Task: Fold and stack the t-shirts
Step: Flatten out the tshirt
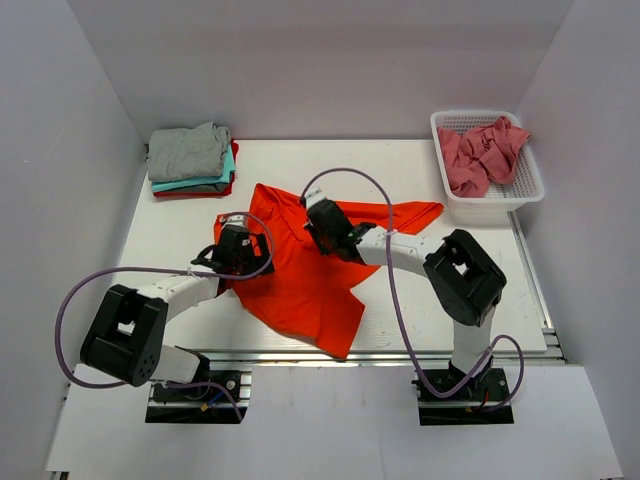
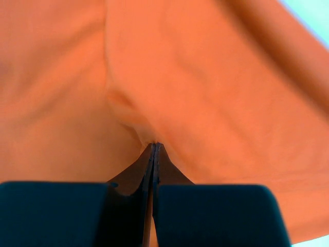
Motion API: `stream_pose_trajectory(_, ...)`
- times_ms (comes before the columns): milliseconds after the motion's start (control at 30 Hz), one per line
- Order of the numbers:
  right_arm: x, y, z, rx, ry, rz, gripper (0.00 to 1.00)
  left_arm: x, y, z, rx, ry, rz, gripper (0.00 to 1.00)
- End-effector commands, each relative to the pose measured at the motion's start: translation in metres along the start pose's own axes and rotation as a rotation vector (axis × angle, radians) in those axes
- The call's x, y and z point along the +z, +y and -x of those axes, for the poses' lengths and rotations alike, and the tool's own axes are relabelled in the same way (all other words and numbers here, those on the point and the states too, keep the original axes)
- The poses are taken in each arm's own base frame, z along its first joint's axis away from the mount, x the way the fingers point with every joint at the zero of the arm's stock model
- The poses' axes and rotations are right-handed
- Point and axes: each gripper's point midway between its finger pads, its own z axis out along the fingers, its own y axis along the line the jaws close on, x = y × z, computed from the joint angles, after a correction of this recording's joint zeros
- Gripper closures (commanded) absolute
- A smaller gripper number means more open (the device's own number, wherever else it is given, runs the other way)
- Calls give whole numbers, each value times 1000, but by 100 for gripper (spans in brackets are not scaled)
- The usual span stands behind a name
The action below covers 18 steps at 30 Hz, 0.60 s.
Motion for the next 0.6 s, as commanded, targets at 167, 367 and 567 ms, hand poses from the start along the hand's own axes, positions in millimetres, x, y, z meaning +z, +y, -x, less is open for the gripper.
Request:
stream_pose_trajectory(167,19,-92,123,121,-237,-293,100,9,23,-9,1,84,155,0)
stream_pose_trajectory(367,57,-178,160,123,-294,-463,100,23,22,-4,21,123,190,0)
stream_pose_trajectory(567,82,-270,203,193,-484,-630,100,36,19,4,52,159,224,0)
